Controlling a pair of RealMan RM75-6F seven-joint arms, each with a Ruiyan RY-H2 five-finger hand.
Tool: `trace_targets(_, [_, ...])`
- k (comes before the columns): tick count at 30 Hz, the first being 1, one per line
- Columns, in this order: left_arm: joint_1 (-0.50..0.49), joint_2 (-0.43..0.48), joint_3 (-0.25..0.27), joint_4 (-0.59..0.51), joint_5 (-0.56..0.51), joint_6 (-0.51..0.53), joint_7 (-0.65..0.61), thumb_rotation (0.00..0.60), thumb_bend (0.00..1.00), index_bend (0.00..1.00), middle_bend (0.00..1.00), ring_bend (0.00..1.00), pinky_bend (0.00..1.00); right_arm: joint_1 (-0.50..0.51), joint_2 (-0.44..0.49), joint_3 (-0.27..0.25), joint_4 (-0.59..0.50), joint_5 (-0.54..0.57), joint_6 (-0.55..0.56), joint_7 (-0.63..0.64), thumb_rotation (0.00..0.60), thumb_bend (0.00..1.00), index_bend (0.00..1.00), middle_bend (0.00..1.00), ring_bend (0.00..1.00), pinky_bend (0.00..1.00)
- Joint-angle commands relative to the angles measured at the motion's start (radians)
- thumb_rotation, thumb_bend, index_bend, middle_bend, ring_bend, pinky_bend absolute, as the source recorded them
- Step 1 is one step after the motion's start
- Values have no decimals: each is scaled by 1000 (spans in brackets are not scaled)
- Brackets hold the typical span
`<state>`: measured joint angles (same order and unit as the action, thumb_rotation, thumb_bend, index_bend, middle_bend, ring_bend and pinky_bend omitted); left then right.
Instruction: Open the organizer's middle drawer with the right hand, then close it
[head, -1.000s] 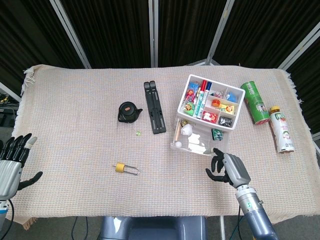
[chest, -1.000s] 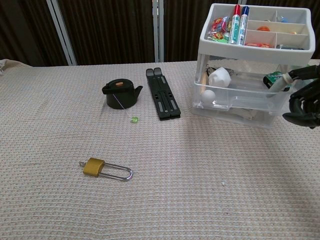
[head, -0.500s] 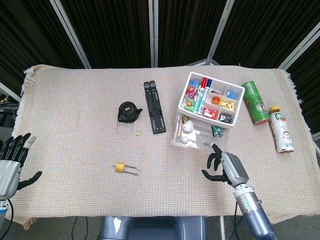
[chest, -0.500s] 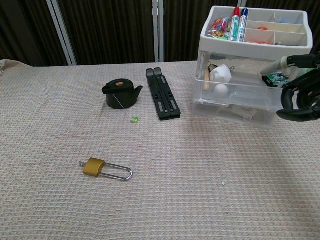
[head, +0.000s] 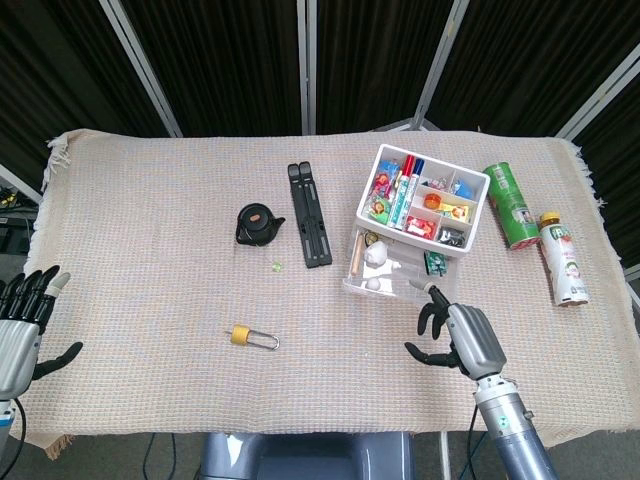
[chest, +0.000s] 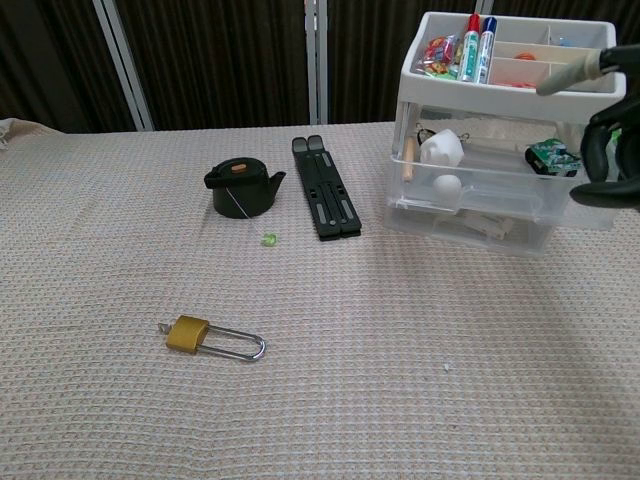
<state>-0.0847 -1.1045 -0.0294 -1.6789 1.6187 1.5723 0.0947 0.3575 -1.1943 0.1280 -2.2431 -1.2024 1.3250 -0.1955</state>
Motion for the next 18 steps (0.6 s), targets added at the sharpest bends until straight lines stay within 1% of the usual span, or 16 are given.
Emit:
trace_targets(1, [1, 1, -2, 0, -1, 3, -2, 600, 198, 0, 0, 0, 0, 19, 13, 47, -34, 23, 25, -68, 600, 113, 189, 625, 656, 493])
trace_targets(2, [3, 3, -4, 0, -3, 8, -5, 600, 198, 0, 0, 0, 0, 42, 14, 81, -39, 55, 31, -116, 600, 103, 194, 638, 668, 502])
trace_targets(5, [5, 6, -7, 2, -5, 15, -13, 600, 198, 0, 0, 0, 0, 92, 7, 137, -42, 139, 34, -201, 600, 89, 215, 701, 721, 536])
trace_targets(8, [7, 9, -10, 4, -8, 19, -20, 600, 198, 0, 0, 0, 0, 137, -1, 178, -30, 200, 31, -261, 600, 86, 242, 786, 796, 566])
trace_targets(9, [8, 10, -11, 5, -9, 22, -23, 600, 198, 0, 0, 0, 0, 159, -6, 194, -17, 223, 29, -290, 600, 86, 259, 830, 835, 582])
trace_targets(11, [9, 12, -13, 7, -13, 23, -28, 600, 198, 0, 0, 0, 0, 197, -20, 218, 10, 257, 29, -343, 600, 84, 295, 905, 904, 614])
trace_targets(14, [9, 14, -16, 8, -20, 21, -32, 600, 198, 0, 0, 0, 0, 251, -47, 239, 61, 290, 34, -423, 600, 68, 350, 979, 972, 653])
trace_targets(18, [8, 15, -21, 12, -27, 22, -40, 600, 198, 0, 0, 0, 0, 305, -81, 247, 111, 329, 19, -485, 600, 65, 403, 1000, 1000, 676])
